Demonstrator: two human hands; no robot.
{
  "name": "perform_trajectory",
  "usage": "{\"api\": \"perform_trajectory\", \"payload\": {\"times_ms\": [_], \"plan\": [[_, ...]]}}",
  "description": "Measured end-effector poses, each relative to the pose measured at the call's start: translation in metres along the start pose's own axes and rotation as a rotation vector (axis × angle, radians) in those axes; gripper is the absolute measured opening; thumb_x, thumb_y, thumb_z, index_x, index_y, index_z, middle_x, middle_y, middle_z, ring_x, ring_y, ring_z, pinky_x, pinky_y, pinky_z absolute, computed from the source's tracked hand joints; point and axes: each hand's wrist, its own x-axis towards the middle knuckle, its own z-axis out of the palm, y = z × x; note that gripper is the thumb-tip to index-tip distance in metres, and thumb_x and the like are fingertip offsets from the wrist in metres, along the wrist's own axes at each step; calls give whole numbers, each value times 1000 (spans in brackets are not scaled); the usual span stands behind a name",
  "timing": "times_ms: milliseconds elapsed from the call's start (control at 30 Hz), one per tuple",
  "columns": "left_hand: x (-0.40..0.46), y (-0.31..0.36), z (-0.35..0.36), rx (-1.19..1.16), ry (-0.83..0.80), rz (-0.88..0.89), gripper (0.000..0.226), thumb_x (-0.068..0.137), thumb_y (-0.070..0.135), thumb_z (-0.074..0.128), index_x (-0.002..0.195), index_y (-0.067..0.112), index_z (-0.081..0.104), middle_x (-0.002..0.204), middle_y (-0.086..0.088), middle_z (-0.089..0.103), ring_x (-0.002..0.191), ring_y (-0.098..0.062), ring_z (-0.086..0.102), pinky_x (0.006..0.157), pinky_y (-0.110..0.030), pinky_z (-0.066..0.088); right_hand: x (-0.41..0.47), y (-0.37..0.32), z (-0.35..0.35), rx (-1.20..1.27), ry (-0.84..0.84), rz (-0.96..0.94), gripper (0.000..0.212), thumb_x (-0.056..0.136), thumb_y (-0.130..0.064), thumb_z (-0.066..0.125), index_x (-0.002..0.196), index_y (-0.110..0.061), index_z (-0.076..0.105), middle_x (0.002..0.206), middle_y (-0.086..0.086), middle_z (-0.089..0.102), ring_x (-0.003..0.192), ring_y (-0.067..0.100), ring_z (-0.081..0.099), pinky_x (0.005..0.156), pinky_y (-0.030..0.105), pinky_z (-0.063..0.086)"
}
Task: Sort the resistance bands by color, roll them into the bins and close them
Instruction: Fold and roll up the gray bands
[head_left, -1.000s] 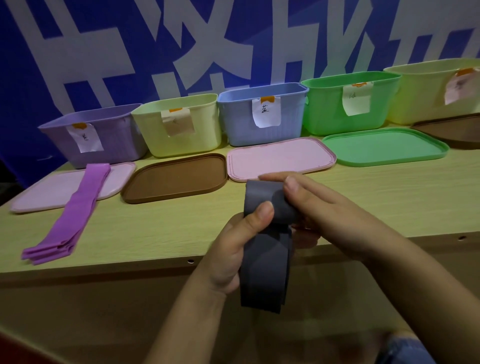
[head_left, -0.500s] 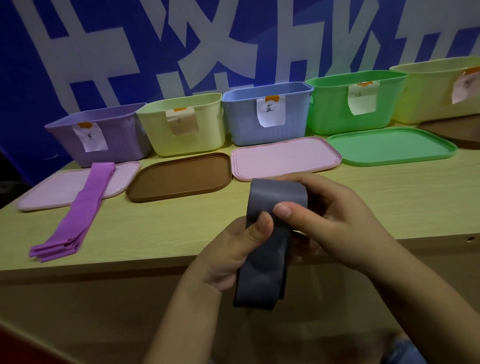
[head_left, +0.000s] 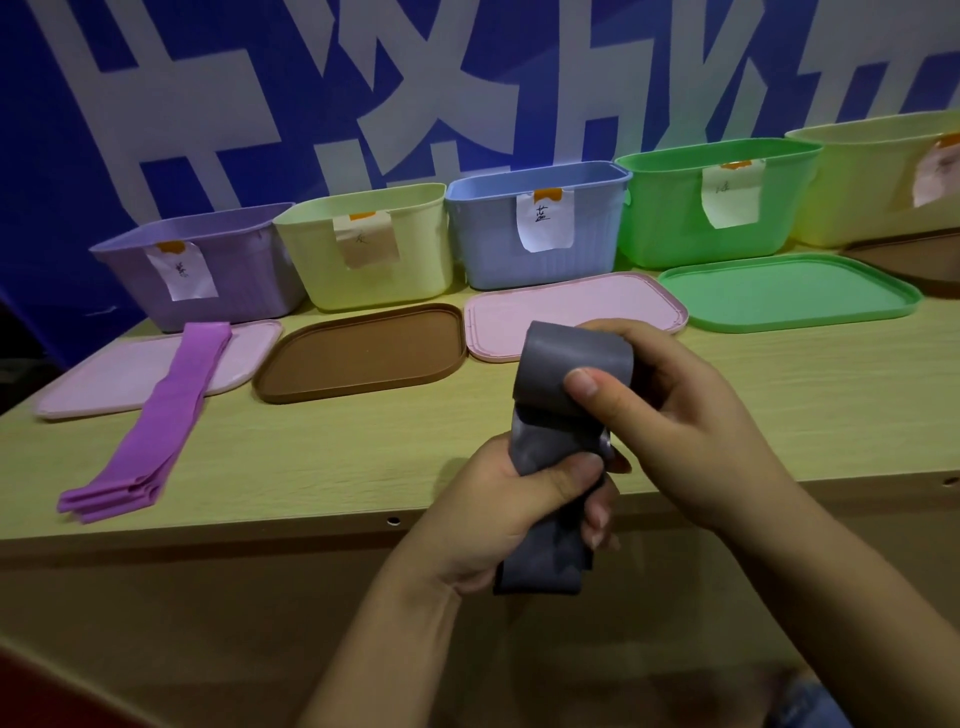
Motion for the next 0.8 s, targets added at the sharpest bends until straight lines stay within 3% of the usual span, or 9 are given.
{"api": "perform_trajectory", "payload": {"times_ms": [100,300,433,567,667,800], "plan": [[-1,2,-3,58,-23,8,12,85,27,66,88,16,64,65,-5,56,59,-17,53,63,-35,47,0,0,-2,-36,-34,-7,23,77,-25,62,99,-21,59,83,-10,64,77,-1,59,63,15,48],[-4,9,-9,136,28,0,66,65,71,66,85,8,65,55,-3,53,47,-16,47,54,-31,44,0,-1,-7,-5,-119,-23,20,79,-21,62,99,-20,58,84,-11,63,76,2,59,67,17,48],[-4,9,-10,74,47,-28,73,57,78,65,78,8,67,49,-2,49,42,-13,45,51,-28,45,-1,1,-8,-54,-125,-31,25,77,-29,68,100,-24,59,91,-11,63,84,2,60,74,19,50],[0,8,-8,45,118,-49,81,48,87,60,76,12,69,49,-6,51,41,-15,46,51,-29,41,-5,3,-2,-164,-145,-73,28,80,-22,64,106,-25,53,89,-16,60,79,-1,60,66,14,48],[2,6,-6,95,223,-36,81,45,89,59,76,16,70,50,-11,50,42,-20,46,51,-30,41,-7,8,1,-282,-185,-110,32,82,-24,63,110,-30,47,100,-15,58,91,3,62,77,15,49],[-2,8,-6,156,263,-37,86,50,82,66,89,6,66,54,-12,54,45,-19,50,49,-28,44,-6,11,-5,-220,-238,-43,35,81,-21,65,113,-19,49,101,-9,61,94,2,61,79,20,51]]}}
